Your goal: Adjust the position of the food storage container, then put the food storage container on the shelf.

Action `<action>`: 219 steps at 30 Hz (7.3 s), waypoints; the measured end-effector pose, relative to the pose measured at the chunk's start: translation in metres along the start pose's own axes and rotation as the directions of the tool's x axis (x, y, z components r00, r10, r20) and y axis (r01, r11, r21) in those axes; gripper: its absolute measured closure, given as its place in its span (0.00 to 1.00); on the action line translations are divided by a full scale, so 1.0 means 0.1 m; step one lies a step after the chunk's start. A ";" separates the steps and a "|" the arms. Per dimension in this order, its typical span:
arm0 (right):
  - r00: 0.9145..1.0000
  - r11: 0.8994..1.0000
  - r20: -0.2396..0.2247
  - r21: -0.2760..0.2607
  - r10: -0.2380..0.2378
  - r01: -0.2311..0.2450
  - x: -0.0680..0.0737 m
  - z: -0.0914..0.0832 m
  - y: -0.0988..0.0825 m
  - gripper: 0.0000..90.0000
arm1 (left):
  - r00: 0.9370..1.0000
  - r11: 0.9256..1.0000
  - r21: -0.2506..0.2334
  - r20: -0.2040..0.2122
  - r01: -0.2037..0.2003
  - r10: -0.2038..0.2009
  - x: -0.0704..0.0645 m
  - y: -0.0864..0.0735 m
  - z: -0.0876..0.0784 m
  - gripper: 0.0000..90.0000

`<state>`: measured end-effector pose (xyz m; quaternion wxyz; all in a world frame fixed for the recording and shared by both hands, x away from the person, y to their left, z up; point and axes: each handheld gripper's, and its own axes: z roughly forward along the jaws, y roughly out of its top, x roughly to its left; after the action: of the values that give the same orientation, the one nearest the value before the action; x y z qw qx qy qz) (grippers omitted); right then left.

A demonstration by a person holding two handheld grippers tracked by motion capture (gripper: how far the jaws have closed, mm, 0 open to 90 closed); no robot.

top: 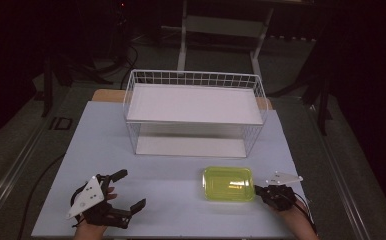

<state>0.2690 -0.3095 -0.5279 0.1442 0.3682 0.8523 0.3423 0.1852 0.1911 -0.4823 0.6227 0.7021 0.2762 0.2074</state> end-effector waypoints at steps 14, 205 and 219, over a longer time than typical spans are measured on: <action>0.996 0.998 -0.077 0.022 -0.050 0.052 0.19 0.32 0.26 1.00 | 1.000 1.000 0.013 0.013 0.003 -0.003 -0.01 -0.02 0.01 0.00; 0.845 0.842 -0.079 -0.077 0.528 -0.533 0.08 0.92 1.45 0.82 | 0.841 0.801 0.260 -0.222 0.539 -0.494 0.92 -0.08 1.84 0.81; 0.882 0.870 -0.035 -0.151 0.470 -0.470 0.10 0.99 1.46 0.67 | 0.852 0.821 0.244 -0.240 0.516 -0.465 1.00 -0.15 1.85 0.59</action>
<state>0.3885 -0.1828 -0.4985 0.0859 0.5525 0.7078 0.4317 0.3774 0.1162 -0.5282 0.5154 0.6728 0.5280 0.0541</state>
